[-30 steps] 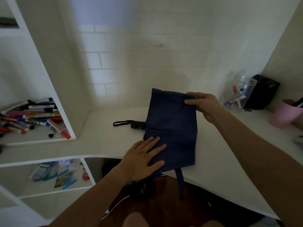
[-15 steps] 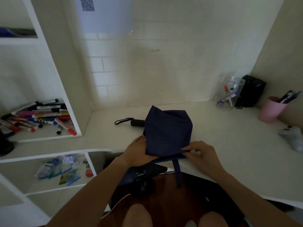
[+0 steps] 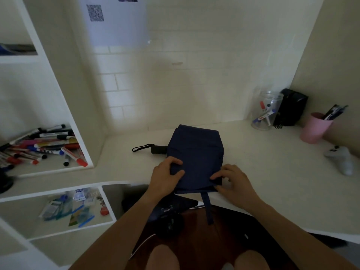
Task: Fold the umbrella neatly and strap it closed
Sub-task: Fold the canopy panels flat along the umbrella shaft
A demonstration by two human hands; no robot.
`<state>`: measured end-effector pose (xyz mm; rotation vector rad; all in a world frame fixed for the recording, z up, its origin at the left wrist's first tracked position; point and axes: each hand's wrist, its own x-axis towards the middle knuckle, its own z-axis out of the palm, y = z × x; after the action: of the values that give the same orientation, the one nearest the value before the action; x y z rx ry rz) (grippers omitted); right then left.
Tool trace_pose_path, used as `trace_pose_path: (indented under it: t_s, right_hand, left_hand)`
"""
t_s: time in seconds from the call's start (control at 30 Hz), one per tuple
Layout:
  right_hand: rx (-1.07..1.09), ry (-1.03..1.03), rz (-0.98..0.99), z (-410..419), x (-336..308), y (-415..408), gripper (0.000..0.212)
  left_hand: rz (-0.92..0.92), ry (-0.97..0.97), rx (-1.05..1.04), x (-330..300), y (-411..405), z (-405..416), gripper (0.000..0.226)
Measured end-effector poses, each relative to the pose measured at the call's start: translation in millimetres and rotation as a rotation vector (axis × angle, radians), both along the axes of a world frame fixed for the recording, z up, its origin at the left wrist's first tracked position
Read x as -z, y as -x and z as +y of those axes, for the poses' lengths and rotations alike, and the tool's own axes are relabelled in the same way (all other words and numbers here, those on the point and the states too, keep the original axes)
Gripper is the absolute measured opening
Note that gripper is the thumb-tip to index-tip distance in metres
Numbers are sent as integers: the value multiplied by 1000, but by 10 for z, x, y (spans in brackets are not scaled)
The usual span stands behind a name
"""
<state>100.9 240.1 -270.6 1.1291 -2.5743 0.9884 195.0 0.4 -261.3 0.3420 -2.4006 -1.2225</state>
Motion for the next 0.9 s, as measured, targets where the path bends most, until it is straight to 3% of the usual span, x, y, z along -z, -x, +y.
trace_pose_path:
  t_s: [0.07, 0.2, 0.37, 0.67, 0.8, 0.9]
  right_hand:
    - [28, 89, -155, 7, -64, -36, 21]
    - [149, 463, -512, -46, -210, -75, 6]
    - [212, 464, -656, -21, -242, -52, 12]
    - [211, 178, -516, -13, -222, -38, 10]
    - [189, 61, -430, -17, -208, -40, 13]
    - [173, -10, -391, -40, -194, -47, 16]
  left_hand:
    - [2, 44, -5, 41, 3, -28, 29]
    - [22, -10, 24, 108, 9, -42, 30]
    - [11, -56, 20, 123, 4, -51, 30]
    - [-19, 48, 47, 84, -19, -128, 30]
    - [-54, 317, -29, 138, -82, -157, 37]
    - [-78, 342, -42, 192, -104, -224, 45]
